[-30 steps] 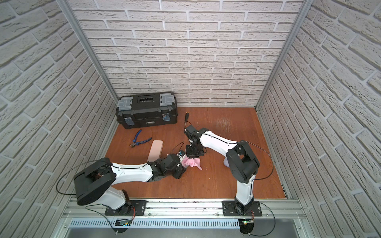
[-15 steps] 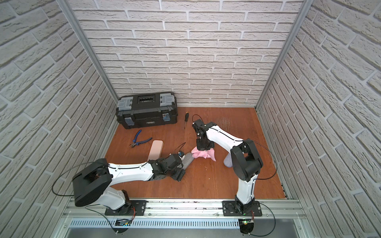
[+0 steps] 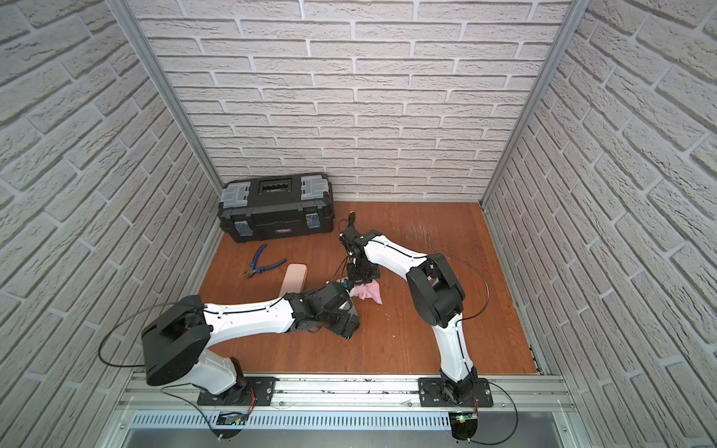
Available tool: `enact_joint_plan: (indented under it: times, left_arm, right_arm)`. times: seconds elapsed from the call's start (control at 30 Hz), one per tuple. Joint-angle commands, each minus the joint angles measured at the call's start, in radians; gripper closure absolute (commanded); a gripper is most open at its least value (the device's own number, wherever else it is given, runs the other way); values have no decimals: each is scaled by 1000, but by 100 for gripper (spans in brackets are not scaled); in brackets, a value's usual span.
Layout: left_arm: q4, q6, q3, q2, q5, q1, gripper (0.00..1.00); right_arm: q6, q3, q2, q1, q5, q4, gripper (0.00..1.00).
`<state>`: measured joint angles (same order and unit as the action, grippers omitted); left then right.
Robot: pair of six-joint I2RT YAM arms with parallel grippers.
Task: Wipe the eyeglass case
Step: Adjust the eyeglass case at the center of the board.
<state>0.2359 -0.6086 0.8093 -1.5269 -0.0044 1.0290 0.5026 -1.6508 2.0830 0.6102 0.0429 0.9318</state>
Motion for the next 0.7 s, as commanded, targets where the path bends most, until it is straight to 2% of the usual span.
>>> enact_joint_plan:
  times: [0.0, 0.23, 0.43, 0.53, 0.6, 0.67]
  left_arm:
    - [0, -30, 29, 25, 22, 4, 2]
    - [82, 20, 3, 218, -74, -5, 2]
    - [246, 93, 50, 285, -338, -66, 2]
    - [216, 51, 31, 321, -299, -152, 2]
    - [94, 75, -13, 343, -98, -213, 2]
    - [45, 100, -26, 336, -26, -233, 2]
  right_arm:
    - [-18, -47, 2, 5, 37, 28, 98]
    - [-57, -84, -22, -17, 81, 31, 98]
    - [-58, -76, -99, -64, 87, 29, 98]
    - [-71, -65, -151, -78, 49, 75, 98]
    - [-58, 13, -210, -87, 31, 80, 98]
    - [-46, 115, -280, -92, 1, 82, 98]
